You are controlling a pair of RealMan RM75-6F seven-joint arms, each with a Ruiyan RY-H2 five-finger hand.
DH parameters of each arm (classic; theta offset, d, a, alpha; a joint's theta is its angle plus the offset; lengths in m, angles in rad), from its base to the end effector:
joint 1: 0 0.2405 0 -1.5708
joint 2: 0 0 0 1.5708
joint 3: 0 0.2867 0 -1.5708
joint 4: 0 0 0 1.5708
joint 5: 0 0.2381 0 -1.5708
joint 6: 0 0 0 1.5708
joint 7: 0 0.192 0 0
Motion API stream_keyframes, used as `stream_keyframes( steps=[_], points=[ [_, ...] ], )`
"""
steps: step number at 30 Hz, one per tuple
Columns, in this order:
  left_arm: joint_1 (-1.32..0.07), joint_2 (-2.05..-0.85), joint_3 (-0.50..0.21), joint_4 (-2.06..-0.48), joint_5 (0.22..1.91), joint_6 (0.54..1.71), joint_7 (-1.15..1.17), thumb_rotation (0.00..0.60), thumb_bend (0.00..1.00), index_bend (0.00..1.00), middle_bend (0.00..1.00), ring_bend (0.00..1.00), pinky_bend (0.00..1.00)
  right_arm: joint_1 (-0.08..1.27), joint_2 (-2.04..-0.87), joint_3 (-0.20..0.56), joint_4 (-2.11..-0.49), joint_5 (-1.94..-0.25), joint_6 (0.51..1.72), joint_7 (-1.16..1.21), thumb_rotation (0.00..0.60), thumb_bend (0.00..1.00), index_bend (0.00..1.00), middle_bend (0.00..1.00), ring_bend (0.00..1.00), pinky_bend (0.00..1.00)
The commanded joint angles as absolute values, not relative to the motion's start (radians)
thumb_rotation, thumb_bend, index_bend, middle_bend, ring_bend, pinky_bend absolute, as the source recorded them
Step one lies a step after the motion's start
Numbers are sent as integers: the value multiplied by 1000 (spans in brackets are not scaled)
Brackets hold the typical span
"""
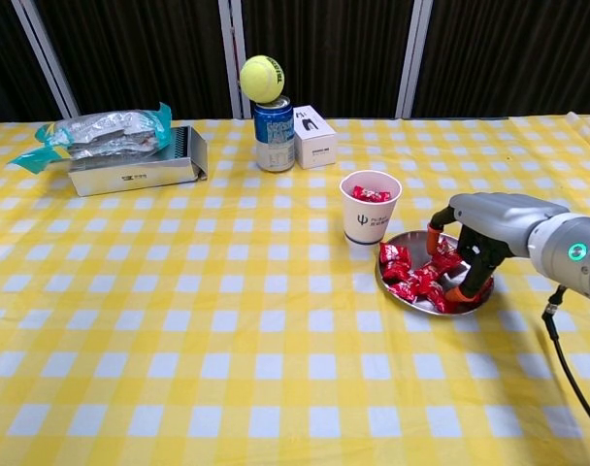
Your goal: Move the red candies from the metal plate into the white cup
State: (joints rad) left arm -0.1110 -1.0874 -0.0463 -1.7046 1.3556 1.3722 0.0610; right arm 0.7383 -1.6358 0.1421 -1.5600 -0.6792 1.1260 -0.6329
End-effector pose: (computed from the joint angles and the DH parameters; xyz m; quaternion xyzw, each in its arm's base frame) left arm -0.3579 0.2377 0.1360 -0.5806 -0.4472 -0.3384 0.5903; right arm -0.1963 -0.3855 -0.0871 0.6889 -0.4659 0.2661 0.4874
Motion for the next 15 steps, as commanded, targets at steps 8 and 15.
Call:
stream_keyframes(
  steps=[8, 15],
  points=[
    [-112, -1088, -47, -1704, 1353, 1370, 63, 600, 48, 0, 0, 0, 0, 735, -1664, 150, -1507, -682, 1092, -609, 600, 438, 642, 877, 908, 1000],
    [-113, -1087, -49, -1703, 1350, 1368, 58, 600, 48, 0, 0, 0, 0, 730, -1672, 162, -1490, -708, 1084, -581, 600, 589, 665, 877, 908, 1000]
  ],
)
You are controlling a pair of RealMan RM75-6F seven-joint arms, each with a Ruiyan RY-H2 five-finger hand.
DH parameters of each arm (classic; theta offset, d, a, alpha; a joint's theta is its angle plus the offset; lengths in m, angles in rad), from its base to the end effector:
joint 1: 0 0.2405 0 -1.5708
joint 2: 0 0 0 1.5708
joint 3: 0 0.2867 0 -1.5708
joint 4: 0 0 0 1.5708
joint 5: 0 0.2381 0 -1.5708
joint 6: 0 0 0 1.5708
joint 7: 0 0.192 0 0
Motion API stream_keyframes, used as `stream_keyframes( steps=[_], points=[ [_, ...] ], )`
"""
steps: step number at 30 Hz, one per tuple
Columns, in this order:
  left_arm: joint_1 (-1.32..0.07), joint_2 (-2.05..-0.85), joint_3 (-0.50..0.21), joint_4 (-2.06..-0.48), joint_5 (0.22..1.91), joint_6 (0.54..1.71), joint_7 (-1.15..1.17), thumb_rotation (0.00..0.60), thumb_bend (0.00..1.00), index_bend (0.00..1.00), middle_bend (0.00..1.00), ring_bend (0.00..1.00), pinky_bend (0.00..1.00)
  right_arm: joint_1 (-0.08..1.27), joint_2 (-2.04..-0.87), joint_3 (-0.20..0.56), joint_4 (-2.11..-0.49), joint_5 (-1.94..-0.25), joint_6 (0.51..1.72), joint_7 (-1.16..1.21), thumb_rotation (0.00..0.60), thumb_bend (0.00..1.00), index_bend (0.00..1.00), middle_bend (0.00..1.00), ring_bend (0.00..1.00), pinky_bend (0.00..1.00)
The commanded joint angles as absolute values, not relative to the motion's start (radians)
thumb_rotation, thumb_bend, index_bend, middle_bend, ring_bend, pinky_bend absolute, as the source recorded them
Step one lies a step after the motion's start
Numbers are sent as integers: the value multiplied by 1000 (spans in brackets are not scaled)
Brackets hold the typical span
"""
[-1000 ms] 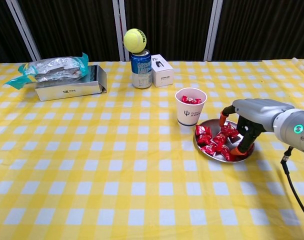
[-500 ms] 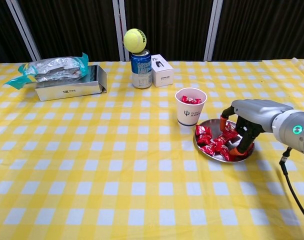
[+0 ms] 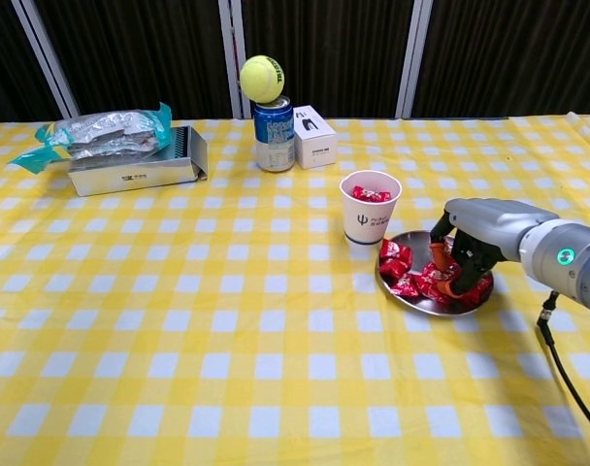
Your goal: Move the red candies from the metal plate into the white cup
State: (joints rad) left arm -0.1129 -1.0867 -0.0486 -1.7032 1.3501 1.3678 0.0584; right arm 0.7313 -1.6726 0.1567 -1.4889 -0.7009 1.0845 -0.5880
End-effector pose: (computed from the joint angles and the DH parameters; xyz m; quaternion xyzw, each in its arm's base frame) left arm -0.3588 0.2388 0.1364 -0.5794 -0.4487 -0.3378 0.5906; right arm -0.2004 -0.3914 -0.0981 0.6831 -0.4764 0.2739 0.4810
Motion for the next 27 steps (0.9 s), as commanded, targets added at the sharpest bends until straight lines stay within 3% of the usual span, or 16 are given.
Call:
stream_keyframes(
  steps=[1, 17, 27],
  points=[
    [-113, -1087, -49, -1703, 1350, 1367, 58, 600, 48, 0, 0, 0, 0, 730, -1671, 166, -1491, -713, 1085, -579, 600, 602, 665, 877, 908, 1000],
    [-111, -1085, -46, -1705, 1358, 1372, 51, 600, 49, 0, 0, 0, 0, 717, -1549, 224, -1671, -767, 1177, -602, 600, 630, 673, 877, 908, 1000],
    [-112, -1085, -47, -1708, 1353, 1369, 55, 600, 48, 0, 0, 0, 0, 754, -1500, 312, -1751, -745, 1197, -614, 600, 630, 673, 877, 908, 1000]
  ],
)
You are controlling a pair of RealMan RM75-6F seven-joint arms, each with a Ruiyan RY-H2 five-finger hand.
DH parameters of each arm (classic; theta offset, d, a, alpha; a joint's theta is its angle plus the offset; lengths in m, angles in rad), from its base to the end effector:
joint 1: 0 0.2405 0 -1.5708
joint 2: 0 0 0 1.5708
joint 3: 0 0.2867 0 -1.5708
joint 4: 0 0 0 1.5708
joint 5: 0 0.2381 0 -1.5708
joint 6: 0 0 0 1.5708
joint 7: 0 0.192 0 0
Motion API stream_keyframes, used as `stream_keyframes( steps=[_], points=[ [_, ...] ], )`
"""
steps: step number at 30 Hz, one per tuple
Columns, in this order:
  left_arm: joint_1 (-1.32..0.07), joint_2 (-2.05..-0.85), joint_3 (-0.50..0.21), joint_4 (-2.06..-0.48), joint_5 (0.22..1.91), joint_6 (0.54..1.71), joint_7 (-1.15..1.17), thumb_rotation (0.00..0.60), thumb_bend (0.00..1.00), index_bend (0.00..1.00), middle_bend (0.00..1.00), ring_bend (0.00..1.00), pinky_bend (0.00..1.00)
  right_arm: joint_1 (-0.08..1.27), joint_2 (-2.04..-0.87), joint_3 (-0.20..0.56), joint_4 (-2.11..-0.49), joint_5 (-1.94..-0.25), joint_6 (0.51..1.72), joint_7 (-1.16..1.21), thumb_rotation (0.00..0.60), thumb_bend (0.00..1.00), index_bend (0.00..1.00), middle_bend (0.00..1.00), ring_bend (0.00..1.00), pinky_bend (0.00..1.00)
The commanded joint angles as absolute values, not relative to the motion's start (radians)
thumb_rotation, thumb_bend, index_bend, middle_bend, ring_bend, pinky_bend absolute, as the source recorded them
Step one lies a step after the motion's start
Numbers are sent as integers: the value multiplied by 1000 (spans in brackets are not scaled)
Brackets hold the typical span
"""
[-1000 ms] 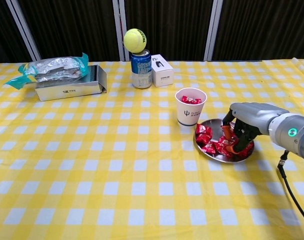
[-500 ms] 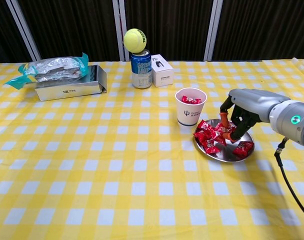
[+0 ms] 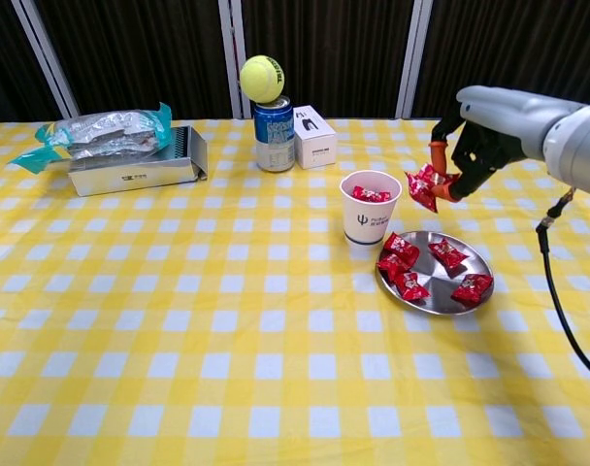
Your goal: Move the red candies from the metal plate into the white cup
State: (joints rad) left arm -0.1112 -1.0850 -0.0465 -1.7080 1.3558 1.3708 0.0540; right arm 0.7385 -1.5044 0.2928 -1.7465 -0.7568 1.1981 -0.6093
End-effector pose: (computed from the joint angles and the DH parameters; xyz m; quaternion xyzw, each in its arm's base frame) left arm -0.3573 0.2377 0.1363 -0.5793 -0.4497 -0.3405 0.5884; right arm -0.1374 -0.4113 -0.0116 0.6466 -0.4446 0.3753 0.4934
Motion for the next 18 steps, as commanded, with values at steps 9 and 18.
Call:
stream_keyframes(
  steps=[9, 18],
  points=[
    [-116, -1082, -53, -1711, 1331, 1353, 49, 600, 48, 0, 0, 0, 0, 825, -1525, 368, -1690, -673, 1149, -629, 600, 630, 673, 877, 908, 1000],
    [-119, -1076, -54, -1713, 1322, 1342, 39, 600, 48, 0, 0, 0, 0, 878, -1584, 369, -1573, -617, 1090, -623, 600, 630, 673, 877, 908, 1000]
  ],
)
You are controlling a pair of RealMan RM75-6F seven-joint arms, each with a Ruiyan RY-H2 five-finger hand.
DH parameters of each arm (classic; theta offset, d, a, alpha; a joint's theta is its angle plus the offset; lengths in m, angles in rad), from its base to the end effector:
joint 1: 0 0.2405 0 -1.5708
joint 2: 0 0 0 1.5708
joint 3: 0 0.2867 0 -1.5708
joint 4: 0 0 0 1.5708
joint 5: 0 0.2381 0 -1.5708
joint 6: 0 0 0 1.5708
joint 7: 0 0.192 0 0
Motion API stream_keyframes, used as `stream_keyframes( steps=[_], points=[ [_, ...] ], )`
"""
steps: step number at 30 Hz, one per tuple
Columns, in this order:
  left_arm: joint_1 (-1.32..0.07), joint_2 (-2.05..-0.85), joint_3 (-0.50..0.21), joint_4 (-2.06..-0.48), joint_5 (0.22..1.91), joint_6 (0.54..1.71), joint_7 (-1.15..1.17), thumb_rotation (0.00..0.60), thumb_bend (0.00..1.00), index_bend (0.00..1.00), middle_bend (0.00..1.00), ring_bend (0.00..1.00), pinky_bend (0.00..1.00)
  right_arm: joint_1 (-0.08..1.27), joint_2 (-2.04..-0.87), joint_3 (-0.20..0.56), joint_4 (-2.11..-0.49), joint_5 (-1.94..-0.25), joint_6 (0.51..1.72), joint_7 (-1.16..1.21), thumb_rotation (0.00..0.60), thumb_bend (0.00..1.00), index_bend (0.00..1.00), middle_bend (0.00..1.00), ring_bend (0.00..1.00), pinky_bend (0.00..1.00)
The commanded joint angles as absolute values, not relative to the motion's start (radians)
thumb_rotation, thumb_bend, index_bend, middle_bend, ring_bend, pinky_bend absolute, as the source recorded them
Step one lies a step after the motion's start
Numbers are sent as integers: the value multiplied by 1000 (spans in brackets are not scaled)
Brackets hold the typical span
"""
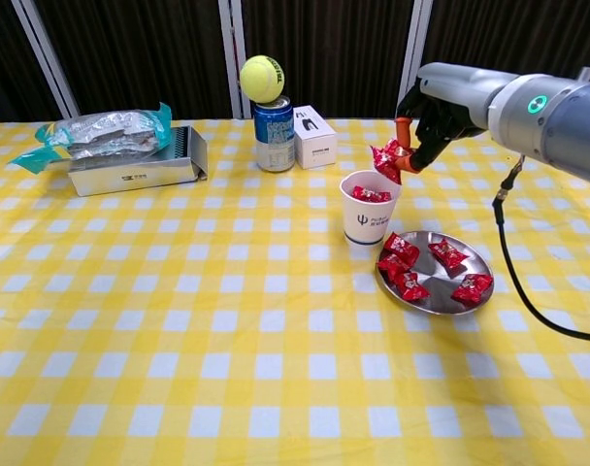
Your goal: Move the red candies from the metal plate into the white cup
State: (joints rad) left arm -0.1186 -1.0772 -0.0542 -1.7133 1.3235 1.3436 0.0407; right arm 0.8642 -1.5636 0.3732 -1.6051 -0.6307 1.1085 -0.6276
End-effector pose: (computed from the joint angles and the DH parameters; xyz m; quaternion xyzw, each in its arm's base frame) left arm -0.3614 0.2410 0.1369 -0.5715 -0.4641 -0.3357 0.5876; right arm -0.1074 -0.4556 -0.0253 0.6451 -0.4518 0.3760 0.4882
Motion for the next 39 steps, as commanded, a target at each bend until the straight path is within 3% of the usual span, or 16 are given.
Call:
stream_keyframes(
  steps=[1, 12, 18, 25, 39],
  points=[
    [-120, -1076, -54, -1714, 1319, 1339, 38, 600, 48, 0, 0, 0, 0, 882, -1592, 365, -1556, -611, 1083, -620, 600, 630, 673, 877, 908, 1000],
    [-121, -1071, -56, -1717, 1310, 1332, 34, 600, 48, 0, 0, 0, 0, 900, -1650, 339, -1463, -599, 1041, -593, 600, 630, 666, 877, 908, 1000],
    [-122, -1069, -55, -1720, 1307, 1328, 31, 600, 48, 0, 0, 0, 0, 910, -1671, 337, -1433, -604, 1041, -586, 600, 626, 510, 877, 908, 1000],
    [-122, -1069, -55, -1720, 1308, 1328, 30, 600, 48, 0, 0, 0, 0, 914, -1676, 339, -1442, -618, 1060, -584, 600, 520, 361, 877, 908, 1000],
    [-119, -1071, -54, -1717, 1316, 1338, 31, 600, 48, 0, 0, 0, 0, 889, -1637, 324, -1537, -629, 1120, -602, 600, 520, 359, 877, 908, 1000]
  ],
)
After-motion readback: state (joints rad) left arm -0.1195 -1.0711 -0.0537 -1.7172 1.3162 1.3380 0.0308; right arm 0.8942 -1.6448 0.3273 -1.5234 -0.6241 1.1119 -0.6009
